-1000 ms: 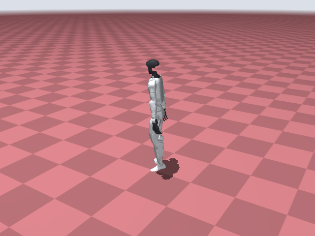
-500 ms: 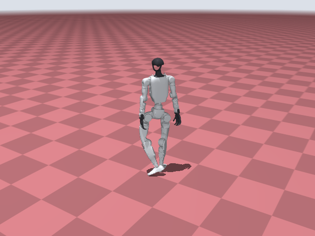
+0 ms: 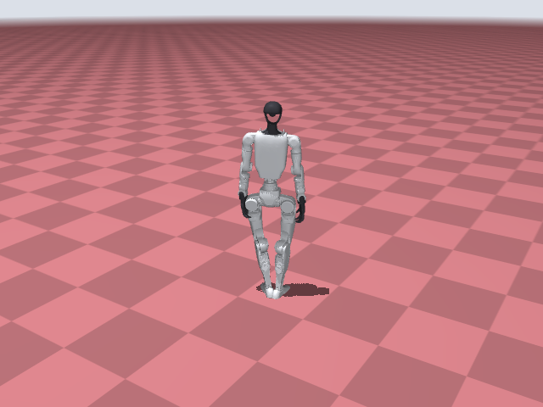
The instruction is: Upper body actions
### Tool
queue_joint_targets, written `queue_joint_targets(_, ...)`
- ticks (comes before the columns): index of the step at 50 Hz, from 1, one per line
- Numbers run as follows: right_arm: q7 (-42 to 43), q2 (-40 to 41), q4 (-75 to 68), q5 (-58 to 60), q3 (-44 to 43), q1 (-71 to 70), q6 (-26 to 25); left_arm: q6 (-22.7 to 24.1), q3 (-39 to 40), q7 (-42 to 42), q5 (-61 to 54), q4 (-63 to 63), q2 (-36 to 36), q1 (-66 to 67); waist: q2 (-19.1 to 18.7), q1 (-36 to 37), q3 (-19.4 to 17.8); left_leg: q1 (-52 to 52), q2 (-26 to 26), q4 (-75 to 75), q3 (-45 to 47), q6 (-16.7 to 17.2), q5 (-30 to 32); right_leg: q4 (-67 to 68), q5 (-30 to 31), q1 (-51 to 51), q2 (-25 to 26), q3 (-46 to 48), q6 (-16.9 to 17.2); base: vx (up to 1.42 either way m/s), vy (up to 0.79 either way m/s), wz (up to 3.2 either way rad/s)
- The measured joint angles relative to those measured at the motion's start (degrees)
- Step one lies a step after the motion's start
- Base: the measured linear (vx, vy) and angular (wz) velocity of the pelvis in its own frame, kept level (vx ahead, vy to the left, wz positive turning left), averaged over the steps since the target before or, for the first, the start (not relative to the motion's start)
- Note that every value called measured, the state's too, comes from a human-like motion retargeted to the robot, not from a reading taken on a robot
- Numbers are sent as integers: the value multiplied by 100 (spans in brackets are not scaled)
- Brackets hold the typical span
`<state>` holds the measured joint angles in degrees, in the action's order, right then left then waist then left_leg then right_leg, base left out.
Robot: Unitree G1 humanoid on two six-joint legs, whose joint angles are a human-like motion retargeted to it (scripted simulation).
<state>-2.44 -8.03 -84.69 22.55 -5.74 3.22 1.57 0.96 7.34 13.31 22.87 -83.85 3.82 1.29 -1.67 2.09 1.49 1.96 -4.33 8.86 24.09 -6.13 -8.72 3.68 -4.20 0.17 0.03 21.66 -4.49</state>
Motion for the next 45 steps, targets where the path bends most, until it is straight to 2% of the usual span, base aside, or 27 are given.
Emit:
queue_joint_targets(3,97,-8,-238,333,-4,114,-95,34,5,-52,-94,29,-22,60,8,98,139,124,14,64,-164,29,11,290,-225,-84,-13,-9,11,22,3,43)
queue_joint_targets(9,171,-62,-658,464,53,104,-222,-26,181,-35,-213,-37,39,-42,51,71,73,303,-43,167,-907,92,189,724,-362,-62,-7,-80,-99,9,0,108)
queue_joint_targets(15,117,-75,-672,229,-83,236,-214,-32,295,-102,-187,-132,150,39,138,194,45,458,-199,208,-1954,194,478,1096,-345,-197,62,-1552,-43,11,-2,164)
queue_joint_targets(20,46,-142,-605,295,-6,155,-238,-93,505,-162,-245,-264,286,124,231,152,-121,557,-357,272,-2713,332,730,1104,-389,-112,87,-2624,344,-1,-4,198)
queue_joint_targets(22,-22,-174,-519,382,26,107,-249,-93,581,-312,-304,-311,345,160,258,237,-180,605,-404,258,-2950,396,836,1013,-535,-46,71,-2396,293,-10,-4,165)
queue_joint_targets(25,-114,-216,-317,470,52,49,-248,-81,693,-566,-417,-336,406,224,307,603,-251,716,-411,160,-3041,502,1022,630,-629,107,-106,-1256,22,-15,-5,109)
queue_joint_targets(27,-163,-247,-146,477,28,-2,-235,-84,732,-618,-517,-327,418,236,322,878,-330,799,-402,28,-3051,592,1204,447,-544,129,-40,-1203,30,-24,-6,114)
queue_joint_targets(30,-197,-305,141,444,-47,-63,-181,-92,773,-629,-683,-364,363,179,262,1084,-450,943,-337,-190,-3132,639,1348,262,-446,124,-173,-388,103,-33,-5,175)
queue_joint_targets(32,-204,-350,308,413,-39,-52,-139,-35,888,-651,-808,-417,285,177,345,1072,-525,1073,-272,-229,-2552,271,978,161,-453,151,-258,-83,112,-26,-1,222)
queue_joint_targets(34,-201,-371,414,411,-34,-18,-127,-25,1046,-629,-951,-469,193,182,368,938,-518,1147,81,-280,-1175,146,612,73,-475,183,-330,436,156,-18,6,277)
queue_joint_targets(35,-185,-370,445,417,-42,2,-131,-54,1140,-615,-1026,-495,143,173,376,824,-481,1167,218,-308,-572,127,434,30,-492,187,-367,747,189,-14,10,323)
queue_joint_targets(37,-81,-320,418,371,-61,51,-151,-97,1353,-674,-1246,-532,56,127,366,595,-400,1071,552,-337,972,365,214,-44,-559,232,-383,1413,260,-11,9,341)
queue_joint_targets(40,-30,-242,228,182,-54,111,-148,-65,1569,-728,-1607,-544,-29,46,468,413,-381,769,836,-254,2912,534,109,-113,-701,371,-477,2271,357,-3,15,326)
queue_joint_targets(45,-261,-79,-105,281,-10,254,-309,-65,1565,-686,-1752,-531,-4,-28,708,419,-171,278,769,115,4509,217,-12,-166,-930,593,-648,3582,605,18,16,294)
